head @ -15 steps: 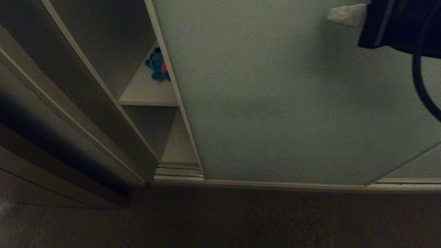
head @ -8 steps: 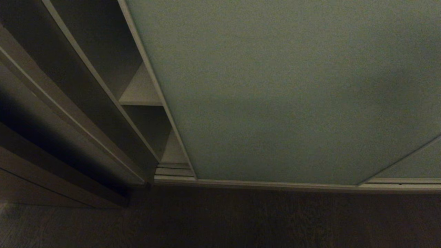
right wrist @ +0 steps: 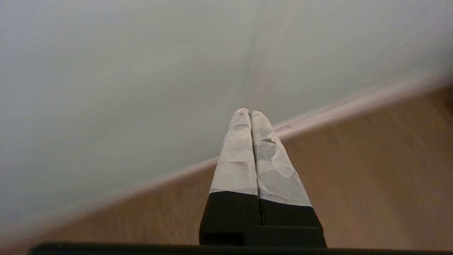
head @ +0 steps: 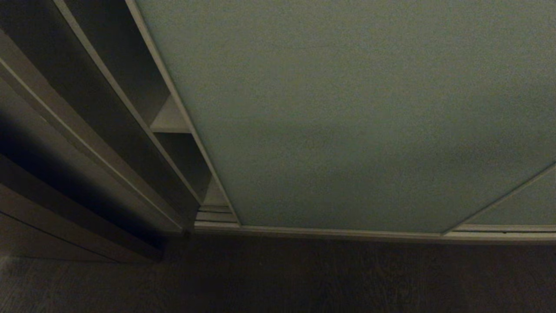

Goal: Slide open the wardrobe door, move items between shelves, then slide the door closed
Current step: Close the door

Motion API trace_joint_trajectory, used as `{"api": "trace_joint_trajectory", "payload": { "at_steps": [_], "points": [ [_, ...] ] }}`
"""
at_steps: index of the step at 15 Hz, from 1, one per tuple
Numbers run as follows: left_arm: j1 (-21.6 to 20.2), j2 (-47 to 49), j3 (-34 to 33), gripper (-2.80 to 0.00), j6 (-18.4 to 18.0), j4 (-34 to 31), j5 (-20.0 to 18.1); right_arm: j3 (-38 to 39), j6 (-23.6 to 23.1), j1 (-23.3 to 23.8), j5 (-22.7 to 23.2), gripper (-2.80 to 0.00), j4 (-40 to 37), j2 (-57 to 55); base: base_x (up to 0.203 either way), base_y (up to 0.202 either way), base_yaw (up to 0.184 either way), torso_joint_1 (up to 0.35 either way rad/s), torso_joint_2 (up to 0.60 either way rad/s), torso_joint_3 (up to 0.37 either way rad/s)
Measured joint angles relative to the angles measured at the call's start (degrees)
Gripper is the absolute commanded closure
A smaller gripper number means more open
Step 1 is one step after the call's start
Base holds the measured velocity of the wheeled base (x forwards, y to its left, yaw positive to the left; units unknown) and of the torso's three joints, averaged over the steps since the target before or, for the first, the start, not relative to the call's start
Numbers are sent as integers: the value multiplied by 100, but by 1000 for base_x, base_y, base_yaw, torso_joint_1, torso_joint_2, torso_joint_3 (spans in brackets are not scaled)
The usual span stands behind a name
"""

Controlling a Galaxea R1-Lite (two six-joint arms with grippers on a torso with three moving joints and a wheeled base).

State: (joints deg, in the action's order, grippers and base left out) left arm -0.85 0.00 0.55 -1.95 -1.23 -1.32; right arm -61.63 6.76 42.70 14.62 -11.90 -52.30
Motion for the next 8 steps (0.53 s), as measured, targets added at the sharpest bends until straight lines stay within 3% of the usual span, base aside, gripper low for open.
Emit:
{"api": "trace_joint_trajectory", "payload": {
  "at_steps": [4, 8],
  "points": [
    [-2, 0, 0, 0, 0, 2, -1, -811, 1028, 1305, 347, 0, 386, -1268, 0, 0, 0, 0, 0, 0],
    [0, 0, 2, 0, -5, 2, 0, -2437, 1964, 1792, 572, 0, 567, -2733, 0, 0, 0, 0, 0, 0]
  ]
}}
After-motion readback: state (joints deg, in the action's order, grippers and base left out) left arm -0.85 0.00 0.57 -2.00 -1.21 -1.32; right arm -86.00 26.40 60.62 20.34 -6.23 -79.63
